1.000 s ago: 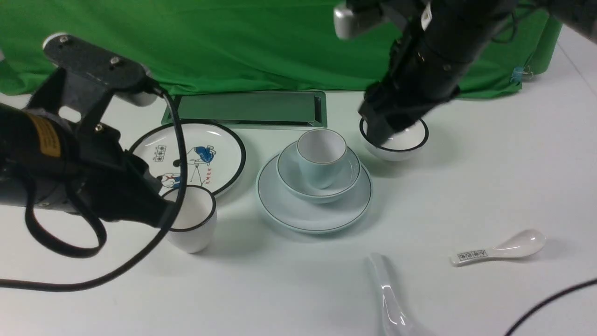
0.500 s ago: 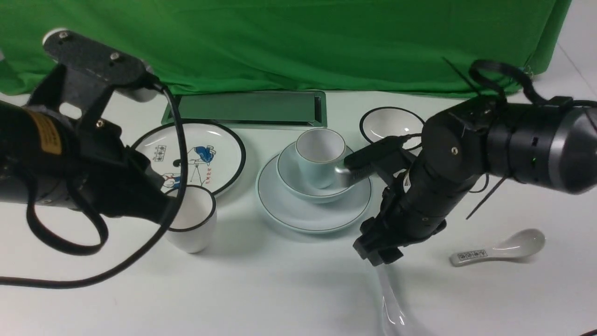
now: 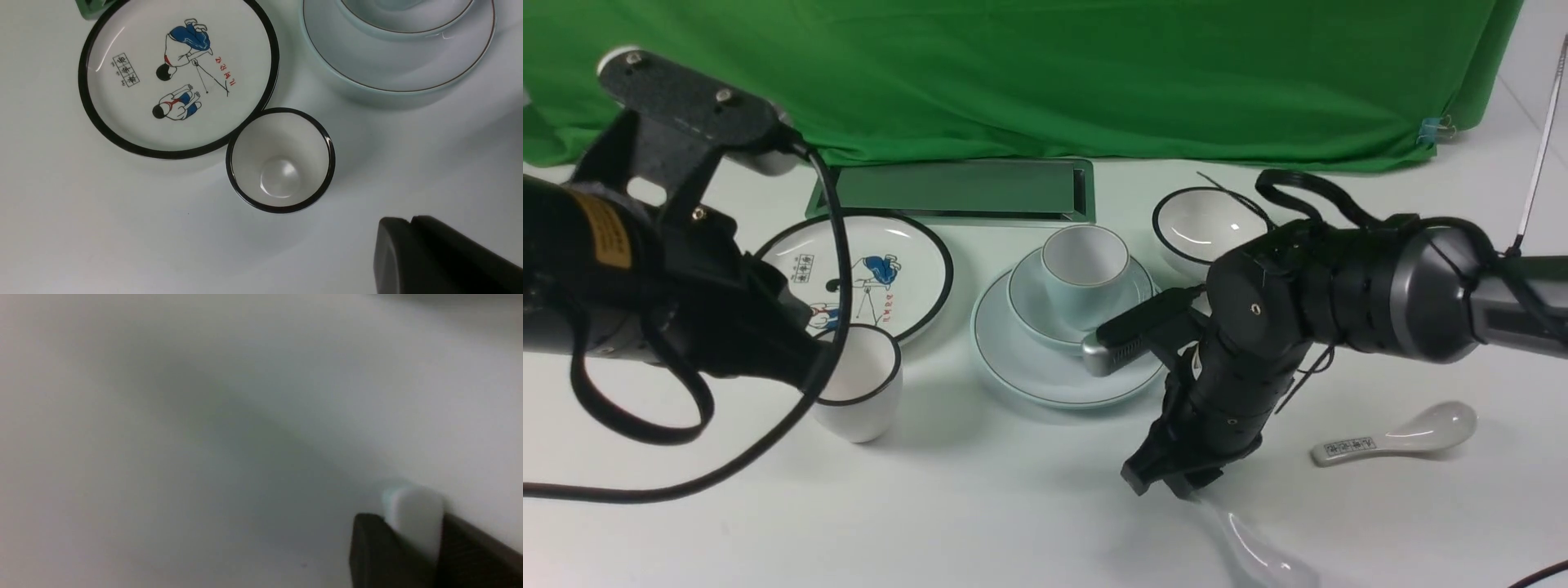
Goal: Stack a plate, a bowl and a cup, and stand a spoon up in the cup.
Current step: Use the right arm to grab a blue soup spoon, then use the right arm to put the blue soup spoon into the blue teacup in the middle
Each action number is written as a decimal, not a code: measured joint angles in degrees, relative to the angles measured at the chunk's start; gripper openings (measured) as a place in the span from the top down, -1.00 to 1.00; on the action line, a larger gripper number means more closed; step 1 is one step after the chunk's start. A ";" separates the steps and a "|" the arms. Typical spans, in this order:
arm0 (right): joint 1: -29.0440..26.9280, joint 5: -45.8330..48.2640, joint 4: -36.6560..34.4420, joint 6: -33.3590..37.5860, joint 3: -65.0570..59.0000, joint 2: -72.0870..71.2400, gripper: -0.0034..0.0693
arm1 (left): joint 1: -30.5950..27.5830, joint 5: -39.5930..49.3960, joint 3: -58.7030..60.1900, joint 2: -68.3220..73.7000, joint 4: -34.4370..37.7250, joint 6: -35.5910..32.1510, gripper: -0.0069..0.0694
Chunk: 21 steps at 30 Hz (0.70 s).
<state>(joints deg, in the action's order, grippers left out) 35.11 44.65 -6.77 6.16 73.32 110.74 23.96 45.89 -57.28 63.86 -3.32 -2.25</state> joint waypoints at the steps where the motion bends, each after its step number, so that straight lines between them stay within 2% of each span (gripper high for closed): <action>1: 0.00 1.89 0.00 0.89 1.10 -0.51 0.40 | 0.00 0.00 0.00 0.00 0.00 0.00 0.90; 4: 0.00 3.89 0.06 3.74 5.37 -4.08 0.40 | 0.00 -0.05 0.00 0.00 0.00 0.00 0.90; 7: -0.06 -0.09 0.06 7.11 9.04 -7.72 0.40 | 0.00 -0.13 0.00 0.00 -0.02 0.00 0.90; 11: -0.31 -19.49 0.18 11.38 11.24 -11.81 0.40 | 0.00 -1.81 0.00 0.00 -0.23 0.00 0.90; 12: -0.31 -24.86 0.24 11.43 11.31 -11.88 0.40 | 0.00 -2.16 0.00 0.00 -0.23 0.00 0.90; 13: -0.31 -25.95 0.24 11.37 11.31 -11.88 0.40 | 0.00 -2.16 0.00 0.00 -0.23 0.00 0.90; 15: -0.31 -39.84 0.24 9.68 11.31 -10.85 0.40 | 0.00 -2.35 0.00 0.00 -0.27 0.00 0.90; 16: -0.31 -40.75 0.24 9.53 11.31 -10.68 0.40 | 0.00 -2.35 0.00 0.00 -0.27 0.00 0.90; 19: -0.31 -54.02 0.24 8.13 11.31 -6.80 0.40 | 0.00 -2.78 0.39 0.00 -1.04 0.00 0.90; 21: -0.31 -58.84 0.28 8.01 11.31 -4.07 0.40 | 0.00 -3.47 1.33 0.00 -1.53 0.00 0.90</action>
<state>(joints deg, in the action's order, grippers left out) 34.80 -14.18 -6.48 14.17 84.63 106.67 23.96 42.42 -55.95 63.86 -4.85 -2.25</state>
